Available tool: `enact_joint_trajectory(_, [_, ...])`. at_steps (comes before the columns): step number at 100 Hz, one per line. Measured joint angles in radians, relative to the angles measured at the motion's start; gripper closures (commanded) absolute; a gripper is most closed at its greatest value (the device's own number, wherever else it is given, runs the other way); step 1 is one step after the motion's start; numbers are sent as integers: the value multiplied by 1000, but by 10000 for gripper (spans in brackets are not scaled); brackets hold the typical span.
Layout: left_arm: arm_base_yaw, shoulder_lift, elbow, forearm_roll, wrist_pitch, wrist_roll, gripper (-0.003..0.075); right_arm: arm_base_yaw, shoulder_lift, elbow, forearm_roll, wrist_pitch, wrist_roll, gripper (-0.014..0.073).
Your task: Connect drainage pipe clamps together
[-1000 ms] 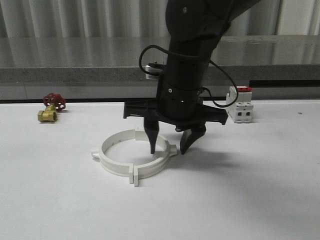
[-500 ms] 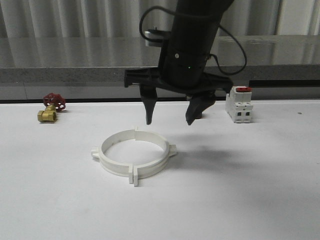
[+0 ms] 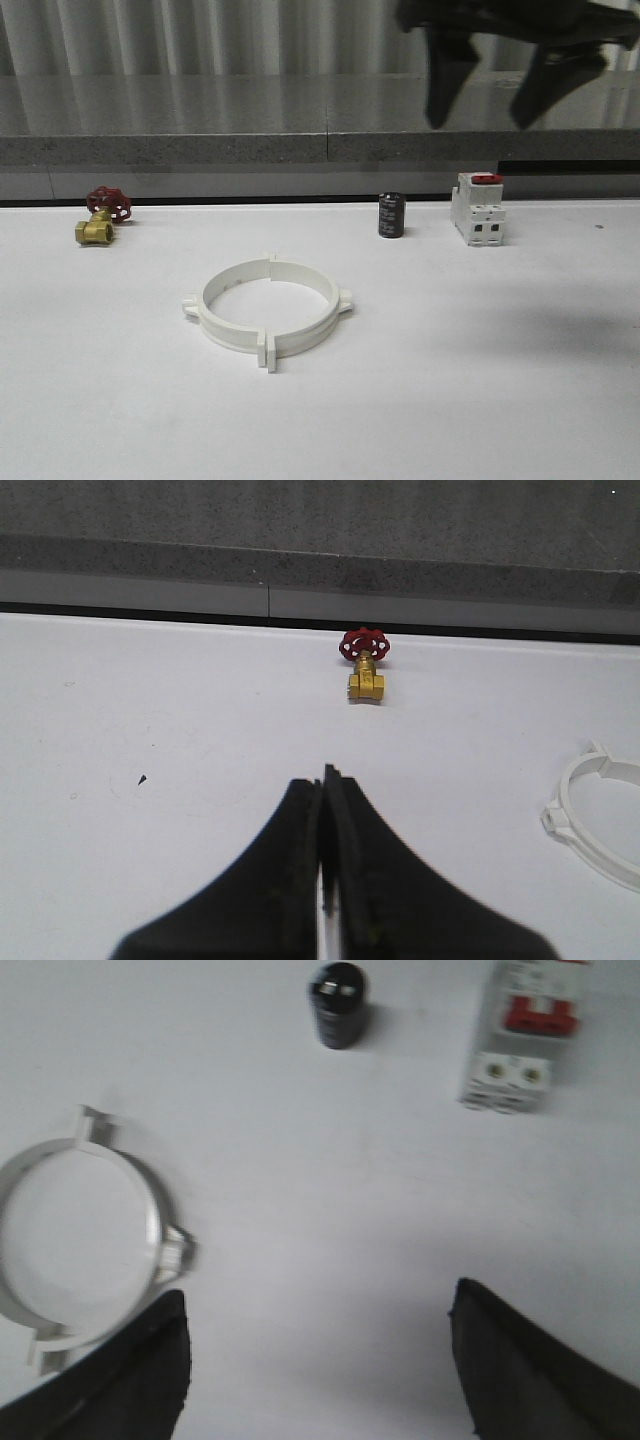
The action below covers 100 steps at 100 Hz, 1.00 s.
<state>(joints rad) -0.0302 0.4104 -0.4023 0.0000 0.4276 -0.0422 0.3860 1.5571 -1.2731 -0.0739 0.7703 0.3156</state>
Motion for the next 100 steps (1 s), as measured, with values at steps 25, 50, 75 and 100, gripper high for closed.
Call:
enact_joint_trajectory(25, [0,0,0,0,0,0,741,-126,-262,256,-8,0,-55,54])
enact_joint_trajectory(50, [0,0,0,0,0,0,741,-146,-507,459,-12,-12,-63,54])
enact_joint_trajectory(75, [0,0,0,0,0,0,741,-149,-706,619,-12,-20,-65,365])
enact_joint_trajectory(100, [0,0,0,0,0,0,741,-149,-800,648,-14,-20,-67,661])
